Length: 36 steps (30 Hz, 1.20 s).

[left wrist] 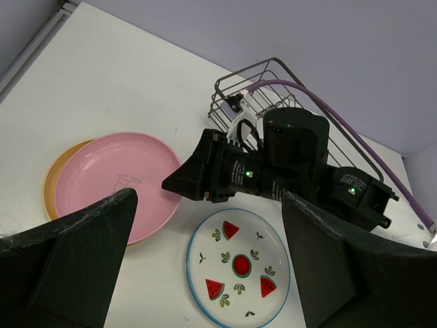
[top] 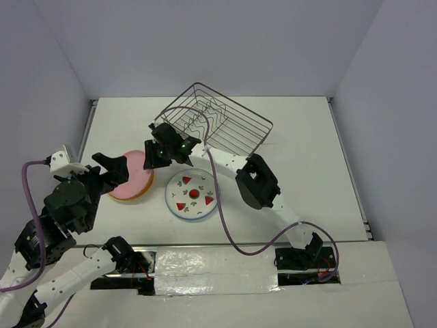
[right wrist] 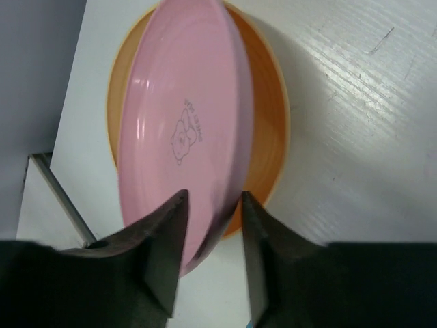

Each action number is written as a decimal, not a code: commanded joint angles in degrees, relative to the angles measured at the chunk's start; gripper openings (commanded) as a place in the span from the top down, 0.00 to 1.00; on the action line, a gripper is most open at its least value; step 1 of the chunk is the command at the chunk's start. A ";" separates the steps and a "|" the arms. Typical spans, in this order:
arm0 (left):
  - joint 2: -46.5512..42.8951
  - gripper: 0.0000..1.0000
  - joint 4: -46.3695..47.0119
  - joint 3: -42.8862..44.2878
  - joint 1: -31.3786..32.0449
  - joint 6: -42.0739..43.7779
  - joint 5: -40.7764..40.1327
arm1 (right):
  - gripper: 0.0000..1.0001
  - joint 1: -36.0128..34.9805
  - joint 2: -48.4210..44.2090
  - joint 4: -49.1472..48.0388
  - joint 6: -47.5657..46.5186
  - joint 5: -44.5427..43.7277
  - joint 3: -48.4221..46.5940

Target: Unload the plates from the dish rack

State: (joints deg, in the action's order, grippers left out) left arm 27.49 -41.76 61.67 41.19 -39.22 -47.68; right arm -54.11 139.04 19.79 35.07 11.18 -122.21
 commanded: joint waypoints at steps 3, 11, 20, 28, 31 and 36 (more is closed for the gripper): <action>-0.85 0.01 3.44 -0.67 0.21 0.29 -0.04 | 0.51 0.32 -0.35 -1.25 0.18 -1.42 -0.31; -0.77 0.01 4.14 -1.02 0.21 0.37 0.31 | 0.46 0.50 -3.60 -1.24 -0.35 -6.52 3.64; 0.73 0.01 7.74 -3.04 0.29 4.41 5.75 | 0.38 0.06 -12.29 -2.82 -5.01 -10.91 11.55; 1.96 0.01 12.13 -4.36 0.21 6.52 11.36 | 0.18 -0.65 -31.27 -1.86 -11.16 -16.98 21.21; 3.18 0.01 13.37 -5.16 0.21 8.45 15.23 | 0.03 -0.65 -39.09 -2.04 -11.43 -19.08 26.84; 6.53 0.01 14.85 -5.24 0.21 10.21 17.53 | 0.00 -0.74 -53.49 -1.26 -9.85 -26.90 38.44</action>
State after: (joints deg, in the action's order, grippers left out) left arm 32.84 -31.29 56.71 41.19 -31.62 -33.32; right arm -54.35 90.19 17.58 25.36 -9.78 -88.33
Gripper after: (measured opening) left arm 0.993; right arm 0.996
